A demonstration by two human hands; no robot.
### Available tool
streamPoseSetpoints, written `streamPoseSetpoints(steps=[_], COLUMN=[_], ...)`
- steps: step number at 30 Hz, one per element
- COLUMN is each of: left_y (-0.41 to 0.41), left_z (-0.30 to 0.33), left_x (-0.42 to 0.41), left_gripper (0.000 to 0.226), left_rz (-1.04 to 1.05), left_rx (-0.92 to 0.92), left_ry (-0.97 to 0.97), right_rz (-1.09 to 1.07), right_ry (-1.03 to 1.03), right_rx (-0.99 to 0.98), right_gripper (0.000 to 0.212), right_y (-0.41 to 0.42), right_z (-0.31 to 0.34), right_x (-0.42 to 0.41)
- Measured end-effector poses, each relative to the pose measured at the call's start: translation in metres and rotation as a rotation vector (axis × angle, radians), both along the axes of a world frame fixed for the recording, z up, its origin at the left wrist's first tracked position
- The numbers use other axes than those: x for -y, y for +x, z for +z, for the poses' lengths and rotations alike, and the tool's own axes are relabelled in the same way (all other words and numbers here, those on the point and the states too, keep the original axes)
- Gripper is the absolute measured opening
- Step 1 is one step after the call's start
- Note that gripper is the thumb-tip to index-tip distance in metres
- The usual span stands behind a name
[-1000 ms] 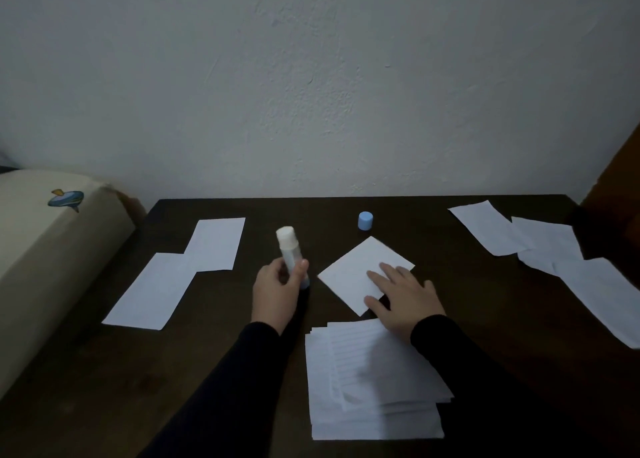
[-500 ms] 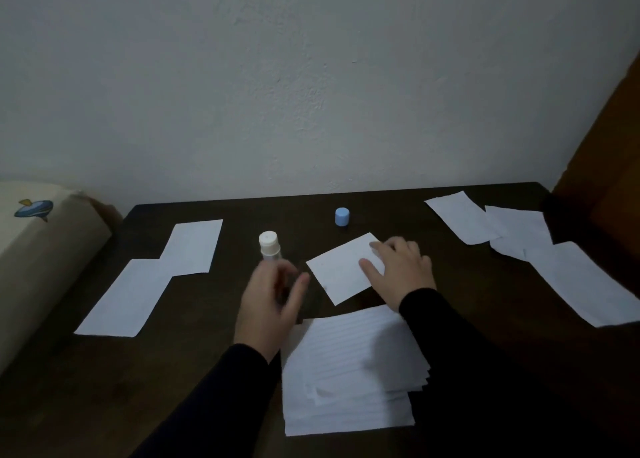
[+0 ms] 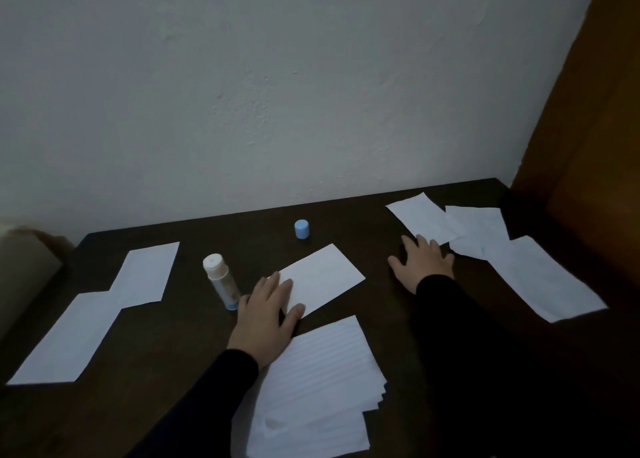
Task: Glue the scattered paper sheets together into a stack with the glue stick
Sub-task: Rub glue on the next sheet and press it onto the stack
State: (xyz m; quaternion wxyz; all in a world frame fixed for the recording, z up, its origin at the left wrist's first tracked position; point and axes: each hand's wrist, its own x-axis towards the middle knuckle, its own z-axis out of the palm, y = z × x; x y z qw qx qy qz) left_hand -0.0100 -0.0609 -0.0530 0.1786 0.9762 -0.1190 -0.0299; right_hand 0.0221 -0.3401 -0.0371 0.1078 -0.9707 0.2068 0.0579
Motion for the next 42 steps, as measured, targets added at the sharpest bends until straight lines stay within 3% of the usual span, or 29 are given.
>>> streamPoseSetpoints(steps=[4, 8, 17, 21, 25, 31, 42], left_y=[0.0, -0.002, -0.003, -0.002, -0.003, -0.002, -0.002], left_z=[-0.002, 0.0, 0.004, 0.007, 0.006, 0.006, 0.005], left_x=[-0.001, 0.0, 0.0, -0.001, -0.001, 0.0, 0.0], left_gripper=[0.052, 0.049, 0.042, 0.042, 0.042, 0.041, 0.04], left_rz=[-0.007, -0.014, -0.021, -0.004, 0.001, 0.015, -0.008], left_rx=[0.022, 0.001, -0.019, -0.028, -0.024, -0.032, -0.009], left_ry=[-0.072, -0.117, -0.167, -0.193, -0.204, -0.206, -0.208], right_rz=[0.011, -0.01, 0.067, -0.005, -0.025, -0.1, -0.187], right_ry=[-0.066, 0.01, 0.042, 0.053, 0.015, 0.106, 0.106], right_rx=[0.026, 0.124, -0.012, -0.011, 0.01, 0.31, 0.88], right_gripper=[0.052, 0.041, 0.062, 0.07, 0.055, 0.03, 0.022], right_y=[0.005, -0.001, -0.01, -0.008, -0.009, -0.013, -0.018], right_z=[0.009, 0.019, 0.015, 0.015, 0.014, 0.009, 0.042], right_x=[-0.004, -0.004, 0.013, 0.006, 0.003, -0.004, -0.014])
